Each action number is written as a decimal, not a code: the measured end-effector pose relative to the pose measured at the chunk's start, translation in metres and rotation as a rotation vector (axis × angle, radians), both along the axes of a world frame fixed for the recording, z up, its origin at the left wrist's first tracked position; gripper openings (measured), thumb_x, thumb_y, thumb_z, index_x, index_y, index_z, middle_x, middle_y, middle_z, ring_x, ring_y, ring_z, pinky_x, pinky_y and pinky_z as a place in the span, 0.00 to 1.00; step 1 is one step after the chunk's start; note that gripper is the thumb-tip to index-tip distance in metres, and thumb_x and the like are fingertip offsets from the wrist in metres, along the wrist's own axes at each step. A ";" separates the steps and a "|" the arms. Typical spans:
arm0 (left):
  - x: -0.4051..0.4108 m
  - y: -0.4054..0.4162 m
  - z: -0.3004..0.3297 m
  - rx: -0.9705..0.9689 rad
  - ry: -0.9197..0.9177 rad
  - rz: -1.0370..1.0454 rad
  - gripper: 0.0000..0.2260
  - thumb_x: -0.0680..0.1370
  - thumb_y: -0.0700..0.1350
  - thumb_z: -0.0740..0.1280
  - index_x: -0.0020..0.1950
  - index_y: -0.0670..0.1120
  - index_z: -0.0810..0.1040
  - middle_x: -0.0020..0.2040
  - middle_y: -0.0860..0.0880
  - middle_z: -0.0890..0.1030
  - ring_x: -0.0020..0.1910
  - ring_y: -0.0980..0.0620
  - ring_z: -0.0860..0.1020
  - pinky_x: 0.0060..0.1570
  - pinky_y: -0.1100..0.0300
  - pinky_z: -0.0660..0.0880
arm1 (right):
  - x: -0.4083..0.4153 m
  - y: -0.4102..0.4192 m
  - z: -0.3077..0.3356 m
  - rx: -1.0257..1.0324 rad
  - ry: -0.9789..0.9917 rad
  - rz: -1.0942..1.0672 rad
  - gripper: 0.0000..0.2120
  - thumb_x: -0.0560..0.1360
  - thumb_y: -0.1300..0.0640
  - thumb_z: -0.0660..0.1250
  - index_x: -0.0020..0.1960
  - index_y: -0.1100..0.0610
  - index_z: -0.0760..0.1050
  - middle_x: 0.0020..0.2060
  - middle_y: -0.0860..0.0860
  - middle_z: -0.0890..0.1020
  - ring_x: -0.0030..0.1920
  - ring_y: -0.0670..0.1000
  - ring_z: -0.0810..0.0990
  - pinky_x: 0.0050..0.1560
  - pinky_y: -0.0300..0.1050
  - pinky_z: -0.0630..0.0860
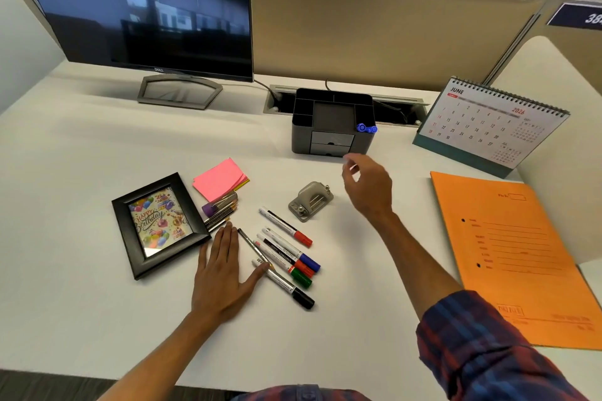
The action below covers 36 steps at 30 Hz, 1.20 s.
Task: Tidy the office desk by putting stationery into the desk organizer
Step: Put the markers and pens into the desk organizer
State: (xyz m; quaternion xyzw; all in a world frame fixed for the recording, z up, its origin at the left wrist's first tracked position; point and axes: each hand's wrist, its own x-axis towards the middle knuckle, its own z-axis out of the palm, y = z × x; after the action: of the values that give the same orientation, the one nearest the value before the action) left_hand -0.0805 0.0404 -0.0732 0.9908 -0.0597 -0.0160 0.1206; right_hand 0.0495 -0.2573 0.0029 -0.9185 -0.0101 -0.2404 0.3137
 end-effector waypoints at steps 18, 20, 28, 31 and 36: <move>0.001 0.000 -0.001 0.008 -0.027 0.005 0.43 0.76 0.73 0.44 0.80 0.43 0.48 0.80 0.50 0.47 0.79 0.53 0.46 0.77 0.50 0.47 | -0.077 0.055 -0.042 -0.121 0.478 0.254 0.16 0.73 0.38 0.66 0.51 0.48 0.81 0.46 0.43 0.81 0.45 0.43 0.78 0.46 0.41 0.73; 0.001 0.000 -0.001 0.010 -0.027 0.003 0.43 0.76 0.73 0.44 0.80 0.43 0.49 0.80 0.49 0.47 0.79 0.53 0.46 0.77 0.49 0.48 | -0.079 0.057 -0.043 -0.141 0.484 0.265 0.16 0.74 0.38 0.65 0.50 0.48 0.82 0.45 0.43 0.80 0.46 0.43 0.78 0.45 0.41 0.73; 0.001 0.000 -0.002 -0.002 -0.028 0.002 0.43 0.76 0.73 0.45 0.80 0.43 0.49 0.80 0.49 0.48 0.79 0.52 0.47 0.77 0.48 0.48 | -0.080 0.062 -0.039 -0.147 0.530 0.306 0.15 0.74 0.40 0.65 0.49 0.49 0.82 0.46 0.43 0.79 0.46 0.44 0.78 0.47 0.47 0.76; 0.001 0.000 -0.002 0.008 -0.026 0.004 0.43 0.76 0.73 0.44 0.80 0.44 0.48 0.80 0.50 0.46 0.79 0.53 0.45 0.77 0.50 0.46 | -0.077 0.061 -0.033 0.102 0.523 0.212 0.11 0.72 0.41 0.69 0.46 0.48 0.81 0.43 0.42 0.82 0.44 0.42 0.79 0.45 0.42 0.76; 0.001 0.001 -0.004 0.008 -0.020 0.006 0.43 0.76 0.73 0.44 0.80 0.44 0.47 0.80 0.50 0.45 0.79 0.54 0.44 0.77 0.50 0.46 | -0.067 0.056 -0.004 0.448 0.395 0.243 0.03 0.72 0.54 0.74 0.44 0.51 0.81 0.37 0.41 0.83 0.38 0.40 0.81 0.42 0.34 0.75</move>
State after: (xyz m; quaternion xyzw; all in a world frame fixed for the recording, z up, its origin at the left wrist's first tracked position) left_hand -0.0793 0.0411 -0.0771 0.9915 -0.0581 -0.0061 0.1163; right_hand -0.0172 -0.2016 -0.0006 -0.8478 -0.0053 -0.0143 0.5302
